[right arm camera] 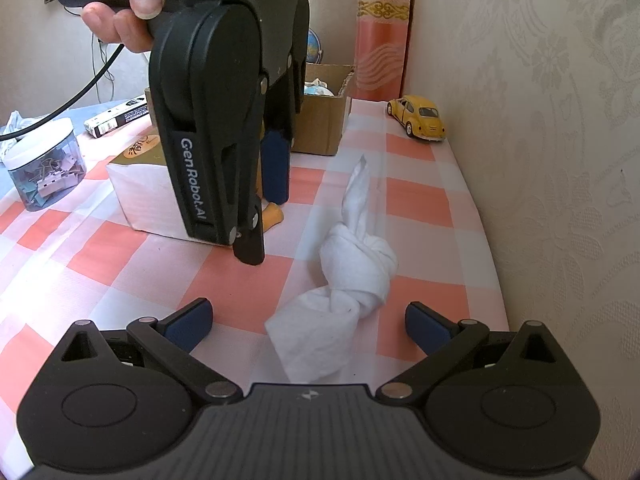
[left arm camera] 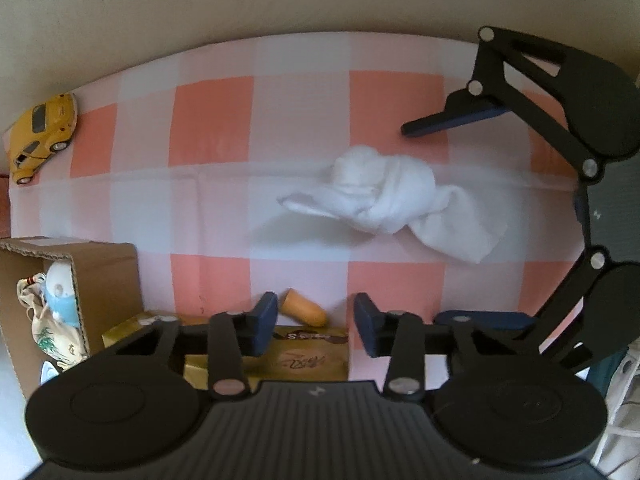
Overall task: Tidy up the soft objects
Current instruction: 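Close the left gripper on the orange toy while the right gripper holds the cloth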
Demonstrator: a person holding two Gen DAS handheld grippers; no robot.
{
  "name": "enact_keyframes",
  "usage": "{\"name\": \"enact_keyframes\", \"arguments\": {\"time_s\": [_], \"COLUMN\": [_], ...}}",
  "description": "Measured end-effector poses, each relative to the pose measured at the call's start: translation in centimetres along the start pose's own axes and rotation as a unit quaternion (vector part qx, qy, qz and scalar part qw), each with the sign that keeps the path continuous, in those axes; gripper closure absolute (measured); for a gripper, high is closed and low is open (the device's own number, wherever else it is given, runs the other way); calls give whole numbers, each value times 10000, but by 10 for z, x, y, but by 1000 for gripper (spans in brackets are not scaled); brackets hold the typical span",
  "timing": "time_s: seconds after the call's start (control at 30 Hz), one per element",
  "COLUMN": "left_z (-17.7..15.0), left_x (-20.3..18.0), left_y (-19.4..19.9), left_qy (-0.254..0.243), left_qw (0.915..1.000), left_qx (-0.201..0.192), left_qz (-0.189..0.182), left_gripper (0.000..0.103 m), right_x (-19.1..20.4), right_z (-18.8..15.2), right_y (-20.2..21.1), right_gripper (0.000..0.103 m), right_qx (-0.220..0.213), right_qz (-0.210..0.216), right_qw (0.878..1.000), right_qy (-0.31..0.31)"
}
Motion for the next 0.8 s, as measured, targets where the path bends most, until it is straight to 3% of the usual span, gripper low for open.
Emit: {"name": "enact_keyframes", "arguments": {"time_s": [0.17,0.8], "left_z": [0,-23], "left_x": [0,4], "left_y": [2,33], "left_qy": [98,293], "left_qw": [9999,9974], "left_qx": [-26,-661], "left_qz": [100,61], "left_gripper": [80,81], "right_x": [0,0], "right_z": [0,3], "right_y": [0,-3], "right_gripper": [0,0], "right_qx": [-10,70], "right_qz": [5,-64], "right_qw": [10000,9999], "right_qy": [4,-37]}}
Point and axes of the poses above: each gripper's, at about its wrist camera, not at the fingertips, and y roughly against the way its jaws point, x to its left, z to its top, the point moved 4 cm from there along -y, roughly the way its jaws point, and after that the axes turned 5 degrees about -y, right-handed, at the moved point
